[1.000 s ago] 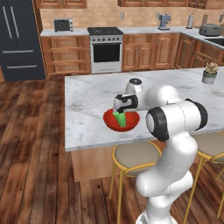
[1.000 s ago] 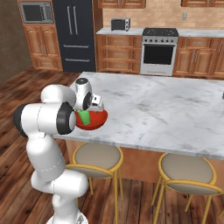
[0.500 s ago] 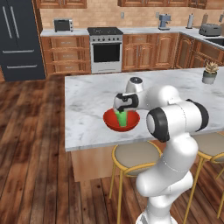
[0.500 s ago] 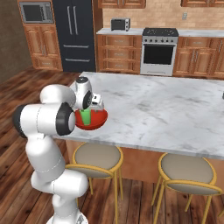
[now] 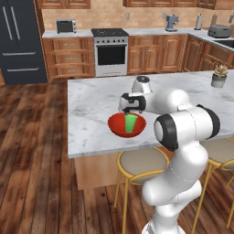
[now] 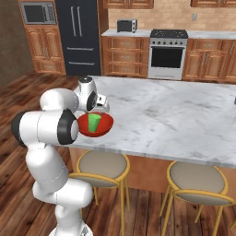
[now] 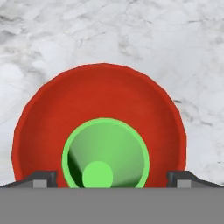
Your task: Place the cup inside the bowl on the dining table and move the bowl to any counter.
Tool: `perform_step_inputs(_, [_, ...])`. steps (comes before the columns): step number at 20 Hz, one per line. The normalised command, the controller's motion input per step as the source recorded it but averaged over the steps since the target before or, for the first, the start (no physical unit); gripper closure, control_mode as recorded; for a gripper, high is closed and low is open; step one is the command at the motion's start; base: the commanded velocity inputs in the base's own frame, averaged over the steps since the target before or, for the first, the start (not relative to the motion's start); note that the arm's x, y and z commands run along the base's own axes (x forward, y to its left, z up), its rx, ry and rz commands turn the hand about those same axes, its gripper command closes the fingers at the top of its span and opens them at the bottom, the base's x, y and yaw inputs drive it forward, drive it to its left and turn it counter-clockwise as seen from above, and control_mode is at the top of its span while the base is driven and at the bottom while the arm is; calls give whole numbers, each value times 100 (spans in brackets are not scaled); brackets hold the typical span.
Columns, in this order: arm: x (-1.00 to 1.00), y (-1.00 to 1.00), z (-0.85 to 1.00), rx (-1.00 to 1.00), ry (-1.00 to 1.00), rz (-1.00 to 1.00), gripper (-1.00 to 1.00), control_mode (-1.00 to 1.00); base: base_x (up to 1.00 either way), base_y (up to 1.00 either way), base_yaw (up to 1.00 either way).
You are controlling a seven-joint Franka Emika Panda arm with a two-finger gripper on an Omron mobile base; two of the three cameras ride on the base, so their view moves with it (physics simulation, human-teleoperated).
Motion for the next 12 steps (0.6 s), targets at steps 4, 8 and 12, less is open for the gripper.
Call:
perform_step_inputs(4, [0, 0, 7, 0, 0, 0, -100, -100, 0, 0, 0])
perform_step_inputs(8, [0, 0, 0, 0, 1, 0, -100, -100, 0, 0, 0])
perform_step_inputs(12, [0, -4, 0, 0, 1, 0, -100, -100, 0, 0, 0])
